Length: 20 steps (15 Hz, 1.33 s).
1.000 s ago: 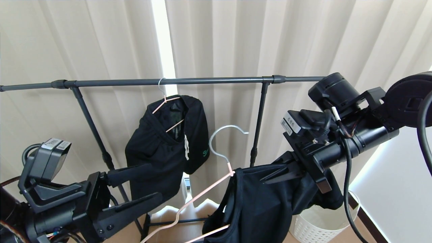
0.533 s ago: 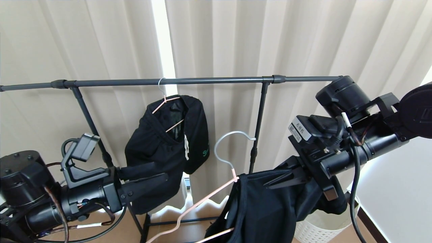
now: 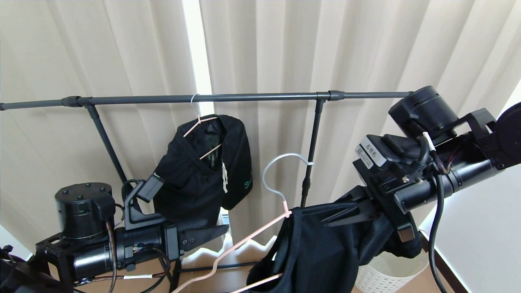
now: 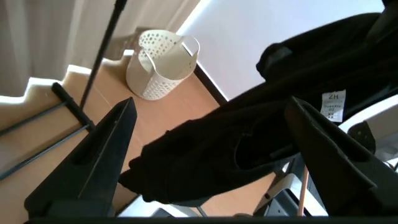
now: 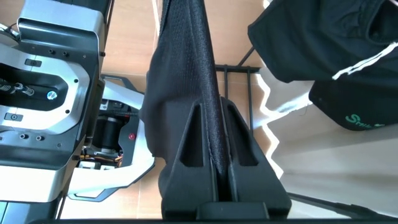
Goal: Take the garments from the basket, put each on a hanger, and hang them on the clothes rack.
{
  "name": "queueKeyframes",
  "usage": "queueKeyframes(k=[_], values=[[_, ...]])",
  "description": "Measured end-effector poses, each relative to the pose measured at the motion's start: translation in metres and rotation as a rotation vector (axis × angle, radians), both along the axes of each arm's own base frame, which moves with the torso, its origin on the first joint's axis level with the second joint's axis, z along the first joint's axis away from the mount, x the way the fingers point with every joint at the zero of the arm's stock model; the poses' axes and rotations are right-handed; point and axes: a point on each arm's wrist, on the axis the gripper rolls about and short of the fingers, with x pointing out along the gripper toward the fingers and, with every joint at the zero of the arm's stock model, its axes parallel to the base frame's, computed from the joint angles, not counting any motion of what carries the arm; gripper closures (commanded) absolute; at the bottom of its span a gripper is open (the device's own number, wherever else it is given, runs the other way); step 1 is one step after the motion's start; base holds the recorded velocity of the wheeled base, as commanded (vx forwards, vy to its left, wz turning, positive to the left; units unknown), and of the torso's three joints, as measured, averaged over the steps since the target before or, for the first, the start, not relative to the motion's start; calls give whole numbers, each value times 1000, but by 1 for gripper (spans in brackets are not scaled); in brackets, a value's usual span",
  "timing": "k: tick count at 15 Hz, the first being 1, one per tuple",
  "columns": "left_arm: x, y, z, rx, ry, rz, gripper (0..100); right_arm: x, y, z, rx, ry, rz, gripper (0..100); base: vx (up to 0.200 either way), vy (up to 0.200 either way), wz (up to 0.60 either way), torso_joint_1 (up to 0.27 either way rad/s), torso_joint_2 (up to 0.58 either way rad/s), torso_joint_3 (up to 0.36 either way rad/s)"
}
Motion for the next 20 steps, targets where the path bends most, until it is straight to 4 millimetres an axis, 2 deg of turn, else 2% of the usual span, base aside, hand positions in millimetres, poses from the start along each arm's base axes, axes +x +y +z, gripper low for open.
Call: queueKeyframes(k=[8,20], values=[[-7,-30,-28,158,14,-14,0,1,1,3,37,-6,6,100,0,0,0,0,0,0],[-19,-42,-40,184,61,-89,0,-2,0,9,79,1,22,100,0,0,0,0,0,0]])
